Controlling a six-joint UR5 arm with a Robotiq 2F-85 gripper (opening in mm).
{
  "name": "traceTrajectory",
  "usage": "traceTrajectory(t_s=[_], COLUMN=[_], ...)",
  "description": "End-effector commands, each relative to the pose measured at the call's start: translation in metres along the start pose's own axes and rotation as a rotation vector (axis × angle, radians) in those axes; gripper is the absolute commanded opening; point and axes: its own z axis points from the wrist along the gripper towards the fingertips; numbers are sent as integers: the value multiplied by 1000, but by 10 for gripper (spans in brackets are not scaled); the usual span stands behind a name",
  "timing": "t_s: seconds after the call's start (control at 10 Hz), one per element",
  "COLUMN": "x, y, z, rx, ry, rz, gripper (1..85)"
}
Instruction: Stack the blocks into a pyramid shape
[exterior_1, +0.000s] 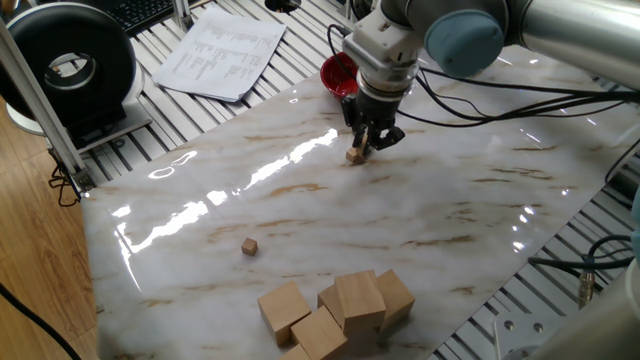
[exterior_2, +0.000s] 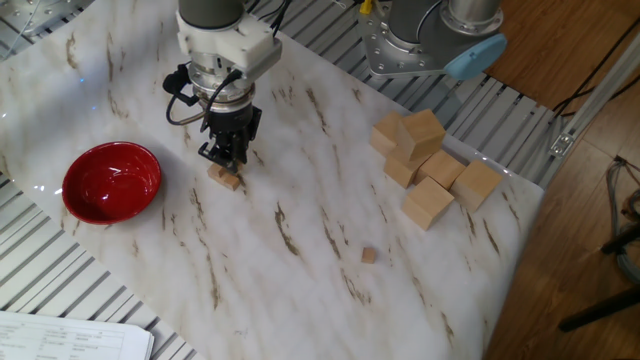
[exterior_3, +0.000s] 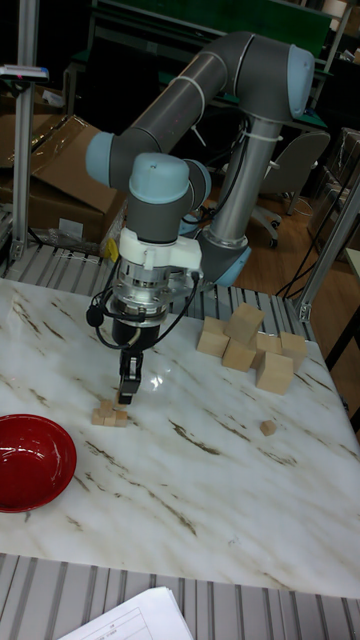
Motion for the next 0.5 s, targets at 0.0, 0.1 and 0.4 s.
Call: traceTrajectory(t_s=[0.0,0.1,0.4], x=[0,3,4], y=[-4,-6,-9], z=[-1,-2,-3], rx=[3,4,-2], ry=[-4,7,6], rz=[11,1,4], gripper=[157,153,150])
